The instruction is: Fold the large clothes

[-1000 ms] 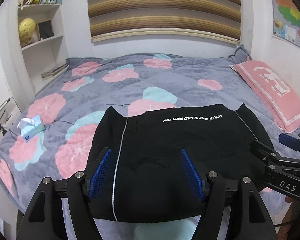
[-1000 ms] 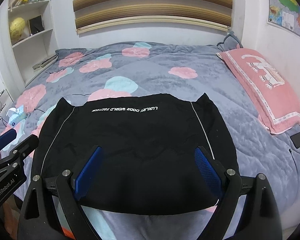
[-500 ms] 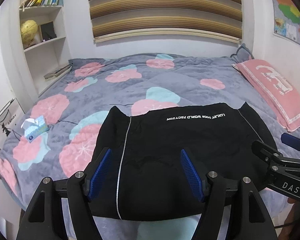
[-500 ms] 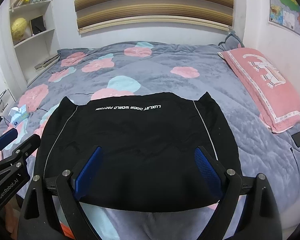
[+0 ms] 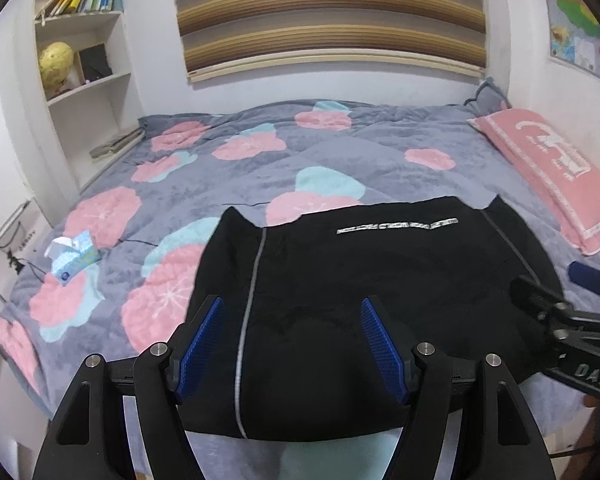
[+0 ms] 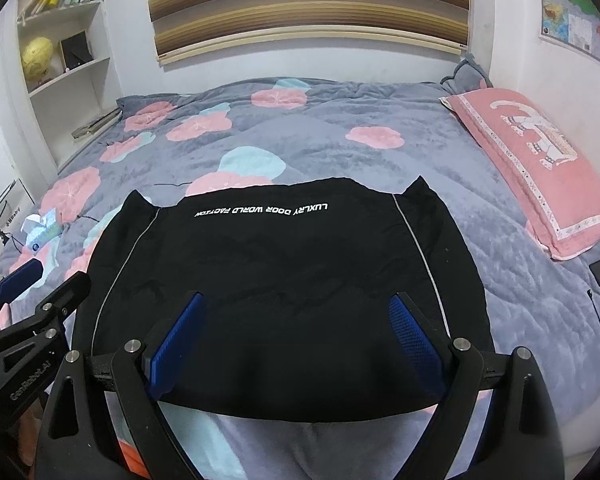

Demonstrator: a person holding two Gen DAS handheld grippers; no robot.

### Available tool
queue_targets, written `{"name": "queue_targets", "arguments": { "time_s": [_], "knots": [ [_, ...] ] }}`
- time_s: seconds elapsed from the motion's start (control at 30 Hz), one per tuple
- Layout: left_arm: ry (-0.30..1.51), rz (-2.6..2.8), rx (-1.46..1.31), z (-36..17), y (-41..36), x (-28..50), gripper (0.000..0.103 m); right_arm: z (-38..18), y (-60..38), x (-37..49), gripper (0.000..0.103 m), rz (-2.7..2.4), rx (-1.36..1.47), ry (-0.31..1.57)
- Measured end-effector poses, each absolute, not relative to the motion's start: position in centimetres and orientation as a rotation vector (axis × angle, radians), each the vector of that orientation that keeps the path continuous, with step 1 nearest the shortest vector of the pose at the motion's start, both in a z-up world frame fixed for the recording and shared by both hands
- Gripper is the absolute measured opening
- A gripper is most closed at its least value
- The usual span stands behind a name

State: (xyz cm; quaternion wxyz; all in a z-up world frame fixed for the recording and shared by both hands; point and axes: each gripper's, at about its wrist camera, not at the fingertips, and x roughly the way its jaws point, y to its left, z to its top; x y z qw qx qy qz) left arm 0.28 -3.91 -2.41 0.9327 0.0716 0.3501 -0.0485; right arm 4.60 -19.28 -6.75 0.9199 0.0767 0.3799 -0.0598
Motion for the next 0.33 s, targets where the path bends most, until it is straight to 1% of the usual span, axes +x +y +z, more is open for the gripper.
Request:
{"name": "queue_targets", "arguments": {
  "time_s": [0.1,0.27,0.33],
  "knots": [
    [0.719,-0.092,0.135,-2.47,-3.62,0.51,0.072,-6.89,-19.38,4.7,0.094,-0.128,0.157,0.784],
    [0.659,-0.024,0.164,-2.15,-3.24,0.29,0.072,-7.34,-19.48,5.02,0.094,-0.12,0.169,0.801],
    [0.673,-0.041,0.15,-2.16,-2.99,0.49,0.072,-7.36,-19.38,5.02,0.094,-0.122,0.17,0.8]
  ]
}}
